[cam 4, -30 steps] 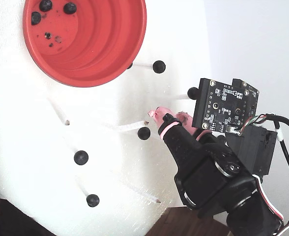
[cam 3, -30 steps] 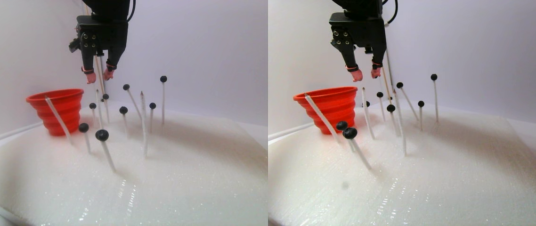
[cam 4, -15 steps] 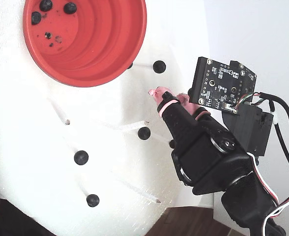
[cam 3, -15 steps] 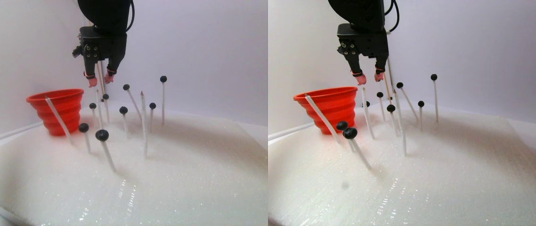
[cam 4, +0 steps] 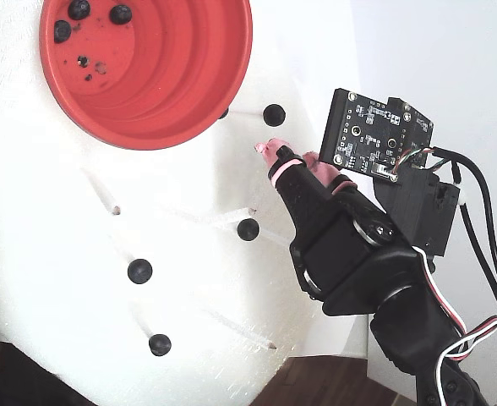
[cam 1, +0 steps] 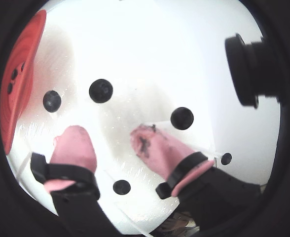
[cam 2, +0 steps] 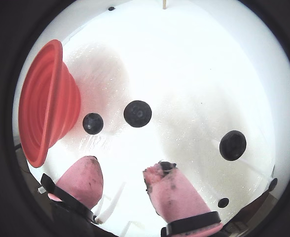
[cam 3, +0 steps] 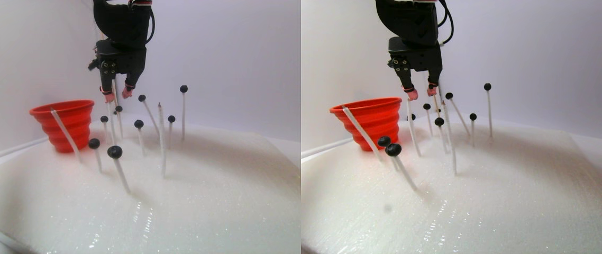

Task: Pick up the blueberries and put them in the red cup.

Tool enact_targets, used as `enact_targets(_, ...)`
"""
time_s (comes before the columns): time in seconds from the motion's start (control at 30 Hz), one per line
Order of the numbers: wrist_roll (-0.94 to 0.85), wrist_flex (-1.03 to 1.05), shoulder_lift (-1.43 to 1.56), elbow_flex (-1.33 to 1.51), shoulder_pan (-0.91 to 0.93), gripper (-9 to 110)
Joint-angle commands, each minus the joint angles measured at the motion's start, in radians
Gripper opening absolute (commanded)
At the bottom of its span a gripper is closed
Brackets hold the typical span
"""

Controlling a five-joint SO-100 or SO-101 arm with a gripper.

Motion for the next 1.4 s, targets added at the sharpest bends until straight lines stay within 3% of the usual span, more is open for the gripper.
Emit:
enact_targets(0.0,-0.012,-0.034,0.006,-0.092,0.002,18)
enact_targets(1.37,0.040,-0.135,-0.239,-0.290,-0.028,20)
